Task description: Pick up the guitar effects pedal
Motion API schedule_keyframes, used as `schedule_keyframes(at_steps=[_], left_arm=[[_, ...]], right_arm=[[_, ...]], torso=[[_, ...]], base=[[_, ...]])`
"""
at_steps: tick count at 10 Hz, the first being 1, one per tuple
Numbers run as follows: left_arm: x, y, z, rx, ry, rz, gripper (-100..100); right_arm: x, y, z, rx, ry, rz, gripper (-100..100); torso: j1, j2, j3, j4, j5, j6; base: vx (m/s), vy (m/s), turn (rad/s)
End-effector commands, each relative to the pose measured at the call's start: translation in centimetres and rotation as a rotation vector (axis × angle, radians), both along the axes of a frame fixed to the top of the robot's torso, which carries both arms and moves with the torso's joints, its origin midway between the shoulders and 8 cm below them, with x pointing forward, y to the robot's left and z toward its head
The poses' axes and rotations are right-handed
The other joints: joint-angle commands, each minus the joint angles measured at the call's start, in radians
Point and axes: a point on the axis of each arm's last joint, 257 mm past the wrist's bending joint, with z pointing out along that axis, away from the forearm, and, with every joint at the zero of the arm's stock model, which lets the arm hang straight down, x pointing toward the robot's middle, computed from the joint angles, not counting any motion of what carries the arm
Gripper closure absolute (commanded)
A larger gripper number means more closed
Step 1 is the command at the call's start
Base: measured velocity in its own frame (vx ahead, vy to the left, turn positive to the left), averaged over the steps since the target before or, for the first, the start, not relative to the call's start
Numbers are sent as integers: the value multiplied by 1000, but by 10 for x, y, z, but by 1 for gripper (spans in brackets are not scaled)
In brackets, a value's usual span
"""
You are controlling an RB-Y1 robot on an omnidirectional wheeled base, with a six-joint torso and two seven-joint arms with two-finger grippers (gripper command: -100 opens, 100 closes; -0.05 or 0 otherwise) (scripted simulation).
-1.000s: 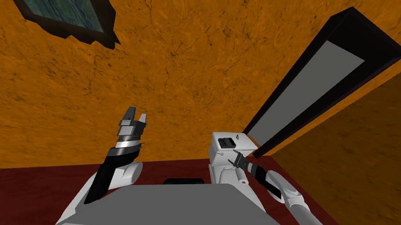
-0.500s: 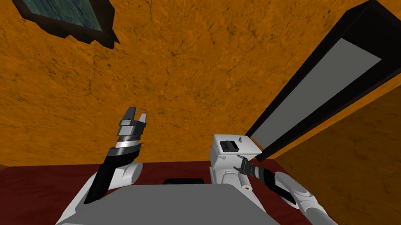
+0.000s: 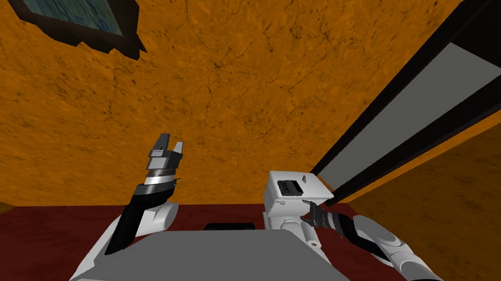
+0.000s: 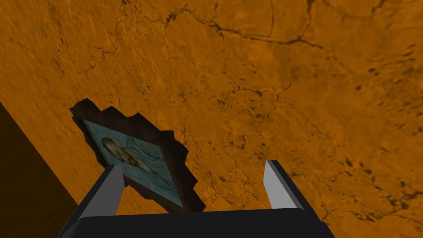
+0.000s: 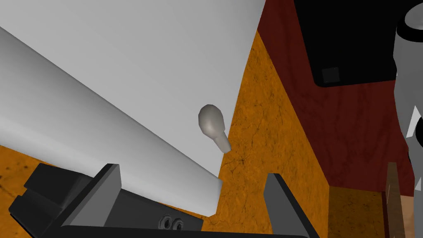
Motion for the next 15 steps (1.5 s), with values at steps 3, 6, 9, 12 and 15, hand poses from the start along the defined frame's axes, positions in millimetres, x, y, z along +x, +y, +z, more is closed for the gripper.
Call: schedule_keyframes(at_steps=[3, 6, 9, 12, 15], left_arm=[[0, 0, 0, 0, 0, 0, 0], [0, 0, 0, 0, 0, 0, 0], [0, 0, 0, 0, 0, 0, 0], [0, 0, 0, 0, 0, 0, 0], [0, 0, 0, 0, 0, 0, 0]], right_arm=[[-26, -28, 3, -55, 112, 5, -100], [-60, -57, 9, -112, 250, 0, -100], [-78, -78, 19, -157, 330, -3, -100], [-91, -96, 30, -200, 397, -6, -100], [-106, -114, 44, -245, 472, -13, -100]], torso=[[1, -3, -1, -1, 0, 0], [2, -3, -2, -1, 0, 0], [2, -2, -1, 0, 0, 0], [4, -5, -3, -1, 1, -1], [3, -1, -1, 0, 0, -1]], base=[[82, 20, 45], [98, 31, 57], [87, 41, 43], [112, 54, 46], [59, 46, 45]])
